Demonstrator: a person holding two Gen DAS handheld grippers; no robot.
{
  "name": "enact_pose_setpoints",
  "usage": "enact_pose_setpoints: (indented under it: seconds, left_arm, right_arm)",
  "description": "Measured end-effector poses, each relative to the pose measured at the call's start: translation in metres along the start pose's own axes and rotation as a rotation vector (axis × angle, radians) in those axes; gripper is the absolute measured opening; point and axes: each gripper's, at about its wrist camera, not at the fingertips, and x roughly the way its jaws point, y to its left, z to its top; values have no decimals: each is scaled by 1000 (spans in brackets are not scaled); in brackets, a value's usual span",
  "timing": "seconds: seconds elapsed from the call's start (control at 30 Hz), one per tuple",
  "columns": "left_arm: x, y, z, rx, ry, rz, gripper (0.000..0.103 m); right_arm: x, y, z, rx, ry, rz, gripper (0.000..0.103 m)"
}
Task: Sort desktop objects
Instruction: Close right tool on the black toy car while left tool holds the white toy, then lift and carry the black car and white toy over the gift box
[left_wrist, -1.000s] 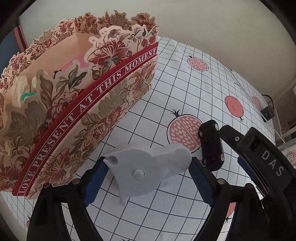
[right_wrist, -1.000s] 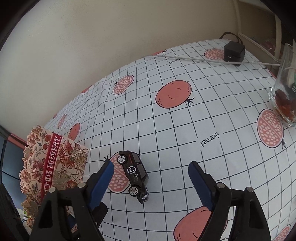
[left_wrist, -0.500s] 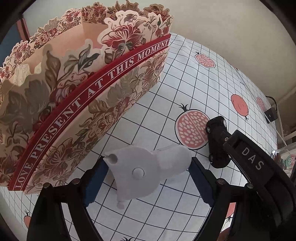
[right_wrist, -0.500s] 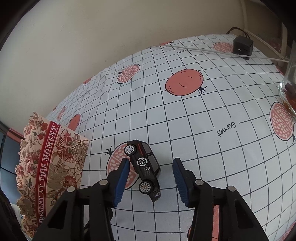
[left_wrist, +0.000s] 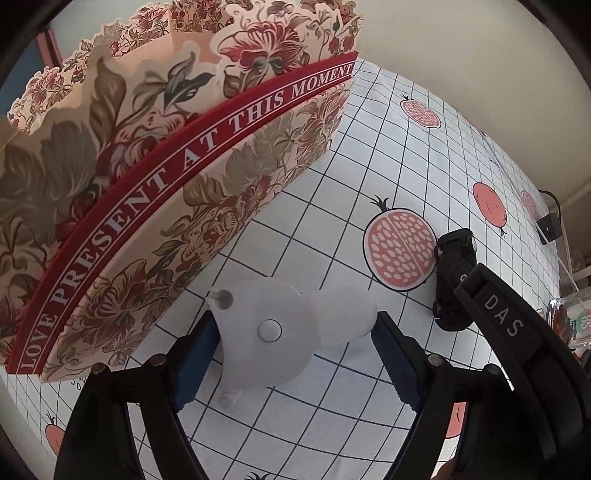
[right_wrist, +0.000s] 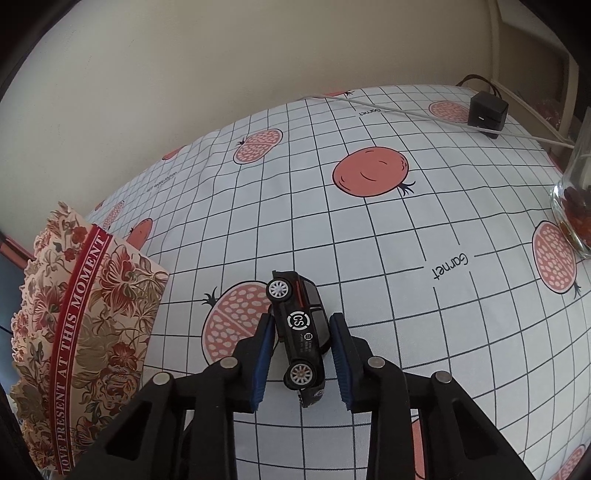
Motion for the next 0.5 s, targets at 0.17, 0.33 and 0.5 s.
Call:
enact_pose_setpoints:
  seconds: [0.17, 0.33, 0.5]
  left_arm:
    - [-1, 0, -2, 1, 0, 5, 84]
    - [-1, 0, -3, 1, 4, -2, 84]
    - [-2, -1, -5, -1, 7, -7, 84]
  right_arm:
    - [-1, -2, 0, 16, 11, 11, 33]
    - [-3, -9, 1, 52, 17, 35, 31]
    - [-4, -11, 2, 63, 22, 35, 31]
